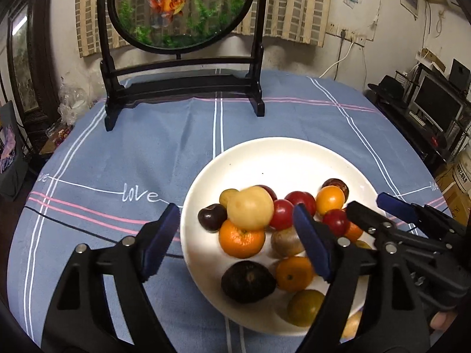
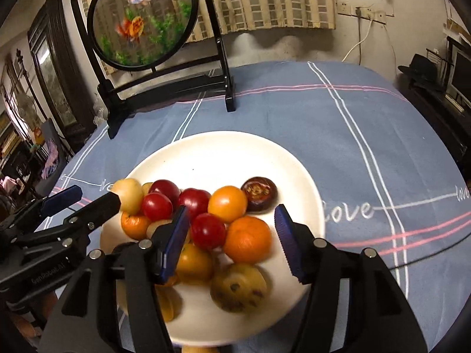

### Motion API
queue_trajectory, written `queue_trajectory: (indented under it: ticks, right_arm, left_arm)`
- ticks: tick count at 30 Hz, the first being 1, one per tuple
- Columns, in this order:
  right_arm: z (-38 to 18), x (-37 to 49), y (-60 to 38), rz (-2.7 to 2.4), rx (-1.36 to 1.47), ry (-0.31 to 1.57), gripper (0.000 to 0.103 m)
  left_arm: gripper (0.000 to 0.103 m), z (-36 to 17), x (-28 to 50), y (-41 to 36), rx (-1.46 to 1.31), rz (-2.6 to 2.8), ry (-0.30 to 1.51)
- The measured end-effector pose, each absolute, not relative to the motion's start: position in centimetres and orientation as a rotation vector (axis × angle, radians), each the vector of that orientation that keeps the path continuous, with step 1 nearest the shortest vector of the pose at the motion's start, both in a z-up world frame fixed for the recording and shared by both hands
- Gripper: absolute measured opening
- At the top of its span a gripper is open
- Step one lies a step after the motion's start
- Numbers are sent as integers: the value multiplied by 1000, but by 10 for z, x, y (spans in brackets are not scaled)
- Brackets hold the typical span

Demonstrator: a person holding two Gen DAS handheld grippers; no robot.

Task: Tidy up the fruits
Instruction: 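Carry both fruits onto the white plate and open both tools, then move both open tools back toward the last two fruits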

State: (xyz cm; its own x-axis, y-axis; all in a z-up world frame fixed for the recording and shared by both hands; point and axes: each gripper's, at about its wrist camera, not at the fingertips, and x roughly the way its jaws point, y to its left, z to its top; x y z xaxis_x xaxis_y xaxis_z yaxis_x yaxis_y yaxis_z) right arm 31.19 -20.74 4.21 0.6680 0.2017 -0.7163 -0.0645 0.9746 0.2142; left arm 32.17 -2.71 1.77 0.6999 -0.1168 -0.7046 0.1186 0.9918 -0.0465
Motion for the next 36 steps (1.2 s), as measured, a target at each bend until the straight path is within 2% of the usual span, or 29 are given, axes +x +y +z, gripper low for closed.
queue_trajectory:
  ticks: [6,19,36]
  right_arm:
    - [41,272,-226,128,177,836,60]
    - [23,186,-254,88,158,842,60]
    - [0,151,-247,116,206,883,60]
  left_arm:
    - [92,21,292,-28,44,-142,785]
    - [95,9,218,-30,108,-177,780]
    - [95,-37,181,-39,153,-214,881]
